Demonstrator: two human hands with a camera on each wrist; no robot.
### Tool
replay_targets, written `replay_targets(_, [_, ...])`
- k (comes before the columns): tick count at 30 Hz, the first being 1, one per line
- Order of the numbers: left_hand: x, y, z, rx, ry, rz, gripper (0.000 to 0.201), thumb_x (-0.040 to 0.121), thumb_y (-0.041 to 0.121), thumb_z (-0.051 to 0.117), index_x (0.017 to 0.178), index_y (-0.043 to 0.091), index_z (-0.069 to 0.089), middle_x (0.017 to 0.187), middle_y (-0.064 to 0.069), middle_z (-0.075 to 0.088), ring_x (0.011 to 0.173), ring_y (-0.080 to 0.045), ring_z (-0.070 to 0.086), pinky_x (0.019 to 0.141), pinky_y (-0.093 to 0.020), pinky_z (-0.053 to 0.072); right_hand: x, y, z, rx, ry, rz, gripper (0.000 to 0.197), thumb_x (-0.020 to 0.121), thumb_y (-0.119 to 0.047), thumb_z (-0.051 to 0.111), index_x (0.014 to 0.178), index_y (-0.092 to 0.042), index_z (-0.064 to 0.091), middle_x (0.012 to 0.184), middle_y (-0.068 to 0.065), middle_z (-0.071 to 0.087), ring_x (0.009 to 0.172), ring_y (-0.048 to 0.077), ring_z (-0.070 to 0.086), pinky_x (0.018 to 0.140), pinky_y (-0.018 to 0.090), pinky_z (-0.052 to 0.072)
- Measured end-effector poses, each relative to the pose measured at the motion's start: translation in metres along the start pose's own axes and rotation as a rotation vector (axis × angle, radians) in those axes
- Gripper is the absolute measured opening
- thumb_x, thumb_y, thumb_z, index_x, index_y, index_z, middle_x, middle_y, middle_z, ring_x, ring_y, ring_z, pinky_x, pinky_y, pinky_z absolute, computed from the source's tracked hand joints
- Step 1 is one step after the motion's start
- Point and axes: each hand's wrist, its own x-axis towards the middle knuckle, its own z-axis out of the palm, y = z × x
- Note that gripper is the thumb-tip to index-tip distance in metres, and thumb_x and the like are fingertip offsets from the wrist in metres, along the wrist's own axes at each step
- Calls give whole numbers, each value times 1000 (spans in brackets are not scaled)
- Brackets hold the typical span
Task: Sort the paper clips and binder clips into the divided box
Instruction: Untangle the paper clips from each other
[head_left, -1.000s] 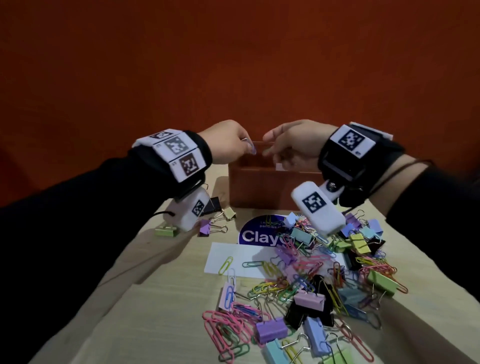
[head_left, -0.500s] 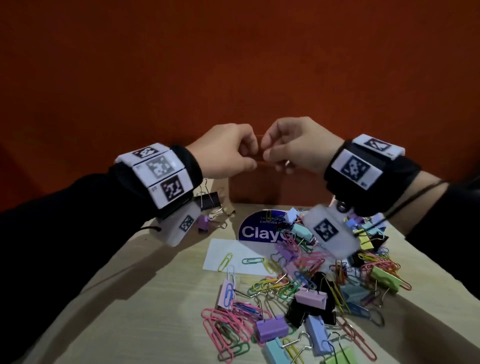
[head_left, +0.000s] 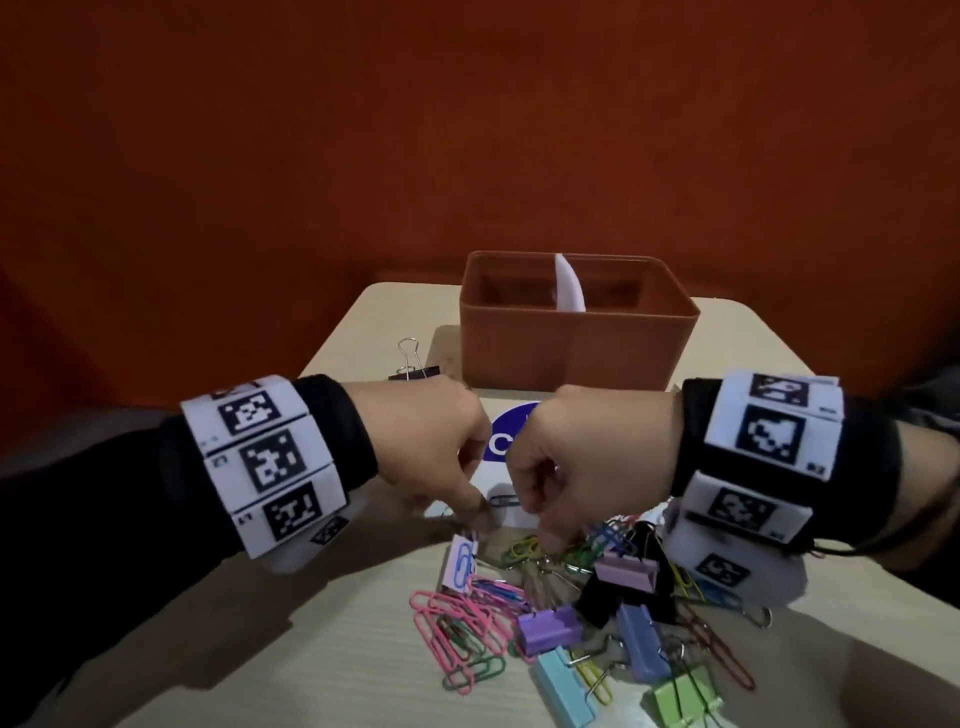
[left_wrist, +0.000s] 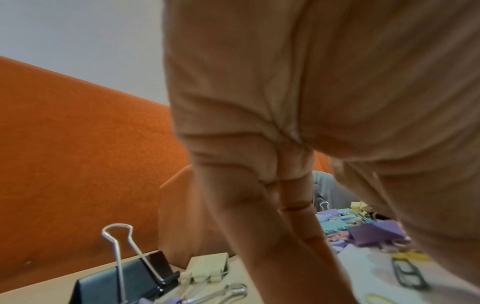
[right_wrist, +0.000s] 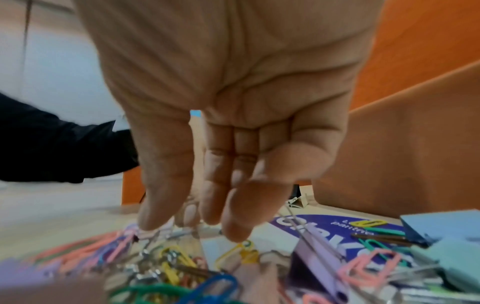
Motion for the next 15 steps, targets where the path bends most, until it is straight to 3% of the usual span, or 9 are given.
replay_targets(3, [0, 4, 1, 14, -15, -12, 41, 68, 52, 79, 86, 18, 66, 78, 1, 70, 73, -15, 65, 59, -27, 49, 6, -6, 0, -99, -62, 23, 27, 72, -36, 78, 92, -22, 67, 68, -13, 54, 61, 3, 48, 56, 19, 39])
replay_targets(7, [2, 6, 0, 13, -12, 18, 26, 74, 38, 79, 85, 18, 67, 76, 4, 66, 66, -11, 58, 57, -21, 45, 9, -8, 1, -158, -66, -7, 22, 74, -33, 76, 90, -23, 66, 64, -13, 50, 58, 0, 43, 55, 18, 36])
replay_targets(12, [4, 6, 1, 25, 87, 83, 14, 77, 24, 74, 89, 17, 69, 64, 9, 56, 57, -5, 50, 61, -23, 46, 12, -10, 7, -179, 1, -59, 10, 76, -23, 71, 86, -20, 68, 79, -7, 65, 76, 14, 57, 66, 28, 49])
replay_targets(15, [2, 1, -1, -21, 121, 79, 12, 81, 26, 70, 92, 20, 69, 70, 9, 61, 66, -9, 57, 66, -26, 49, 13, -10, 8, -201, 10, -69, 9, 78, -16, 66, 86, -20, 70, 84, -3, 69, 81, 18, 60, 68, 30, 51])
